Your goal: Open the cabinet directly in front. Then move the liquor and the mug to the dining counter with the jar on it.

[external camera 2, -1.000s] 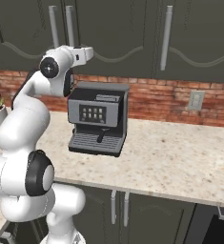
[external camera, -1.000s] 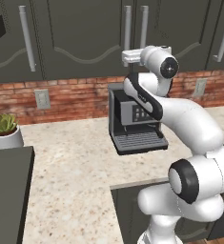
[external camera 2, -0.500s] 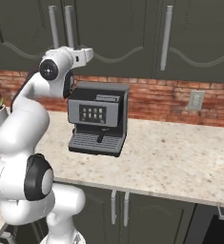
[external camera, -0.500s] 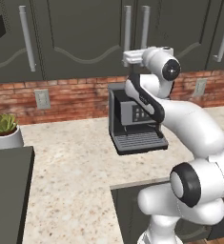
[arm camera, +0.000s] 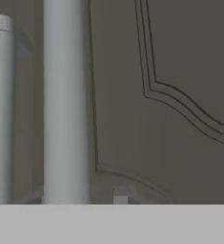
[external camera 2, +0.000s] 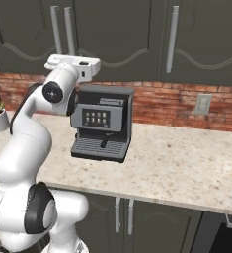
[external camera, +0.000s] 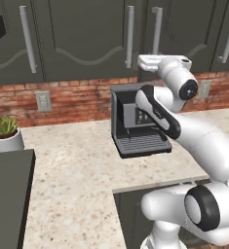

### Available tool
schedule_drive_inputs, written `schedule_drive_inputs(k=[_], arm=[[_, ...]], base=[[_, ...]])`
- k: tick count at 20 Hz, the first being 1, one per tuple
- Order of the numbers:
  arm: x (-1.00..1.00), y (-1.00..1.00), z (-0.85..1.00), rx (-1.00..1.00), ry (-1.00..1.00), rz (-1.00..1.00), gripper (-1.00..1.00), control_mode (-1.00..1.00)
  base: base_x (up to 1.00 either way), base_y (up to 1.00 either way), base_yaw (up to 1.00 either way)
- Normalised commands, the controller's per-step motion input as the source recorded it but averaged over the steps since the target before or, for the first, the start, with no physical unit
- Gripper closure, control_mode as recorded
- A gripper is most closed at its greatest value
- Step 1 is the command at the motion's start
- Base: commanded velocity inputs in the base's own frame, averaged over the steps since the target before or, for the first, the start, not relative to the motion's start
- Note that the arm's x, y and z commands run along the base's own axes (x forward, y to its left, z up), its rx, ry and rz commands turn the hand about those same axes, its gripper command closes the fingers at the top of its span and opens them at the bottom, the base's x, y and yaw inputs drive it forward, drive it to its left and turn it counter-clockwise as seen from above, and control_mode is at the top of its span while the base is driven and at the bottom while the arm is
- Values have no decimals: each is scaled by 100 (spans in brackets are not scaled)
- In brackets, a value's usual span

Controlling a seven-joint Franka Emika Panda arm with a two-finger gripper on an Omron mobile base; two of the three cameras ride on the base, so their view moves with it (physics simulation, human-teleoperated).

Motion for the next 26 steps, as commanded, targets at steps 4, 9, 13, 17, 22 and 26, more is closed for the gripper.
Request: schedule_drive_inputs(k=[4,9,13,17,22,26], arm=[[-61,-80,24,13,-17,0,100,-100],[-60,-86,24,14,-18,0,100,-100],[-61,-91,25,15,-17,-1,100,-100],[-59,-94,37,16,-11,-3,100,-100],[-57,-88,49,17,-6,-7,100,-100],[-35,-46,42,10,-2,-6,-100,-100]], base=[[0,0,0],[0,0,0],[0,0,0],[0,0,0],[0,0,0],[0,0,0]])
